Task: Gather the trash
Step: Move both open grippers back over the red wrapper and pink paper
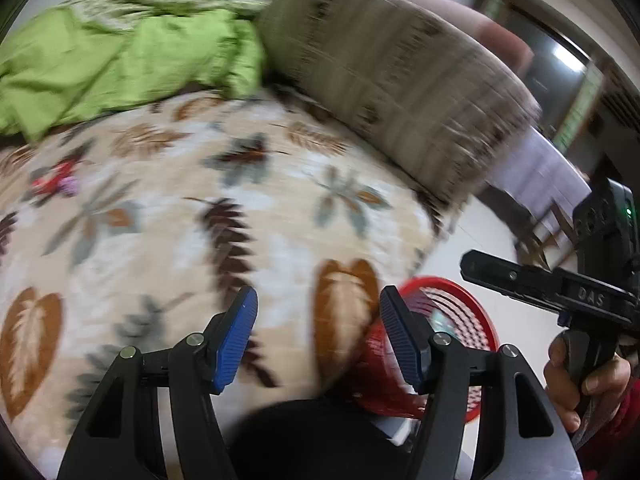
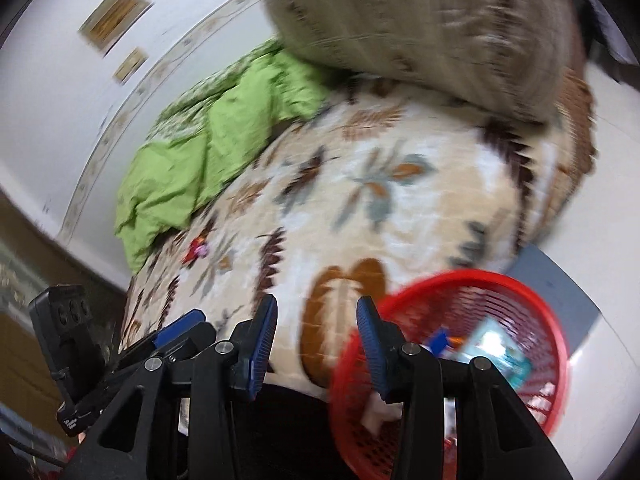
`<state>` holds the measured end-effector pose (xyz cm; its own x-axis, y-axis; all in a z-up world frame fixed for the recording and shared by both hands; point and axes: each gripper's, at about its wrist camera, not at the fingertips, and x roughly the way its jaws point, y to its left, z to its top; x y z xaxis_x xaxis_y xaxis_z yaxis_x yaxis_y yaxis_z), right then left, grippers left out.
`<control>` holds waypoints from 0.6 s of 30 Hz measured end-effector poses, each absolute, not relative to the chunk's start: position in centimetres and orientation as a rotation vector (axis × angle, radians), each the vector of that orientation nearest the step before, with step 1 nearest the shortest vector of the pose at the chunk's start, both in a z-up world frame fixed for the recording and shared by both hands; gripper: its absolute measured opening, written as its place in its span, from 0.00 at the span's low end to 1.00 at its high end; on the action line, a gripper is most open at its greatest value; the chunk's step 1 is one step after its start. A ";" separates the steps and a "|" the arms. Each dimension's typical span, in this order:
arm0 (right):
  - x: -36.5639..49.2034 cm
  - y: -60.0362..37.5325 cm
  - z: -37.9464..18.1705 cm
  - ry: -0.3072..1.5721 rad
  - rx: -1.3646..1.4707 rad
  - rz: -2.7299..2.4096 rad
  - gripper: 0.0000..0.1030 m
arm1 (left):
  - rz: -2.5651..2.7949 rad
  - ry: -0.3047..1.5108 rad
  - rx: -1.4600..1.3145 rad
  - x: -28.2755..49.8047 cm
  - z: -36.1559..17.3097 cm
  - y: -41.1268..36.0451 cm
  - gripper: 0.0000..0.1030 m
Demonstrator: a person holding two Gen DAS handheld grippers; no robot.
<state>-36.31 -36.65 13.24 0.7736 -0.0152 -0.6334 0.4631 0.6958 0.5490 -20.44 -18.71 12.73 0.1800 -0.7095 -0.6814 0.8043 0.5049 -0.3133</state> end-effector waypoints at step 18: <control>-7.3 -26.2 11.5 0.857 0.377 0.126 0.42 | -0.607 0.892 -0.163 -5.0 10.3 -1.0 0.61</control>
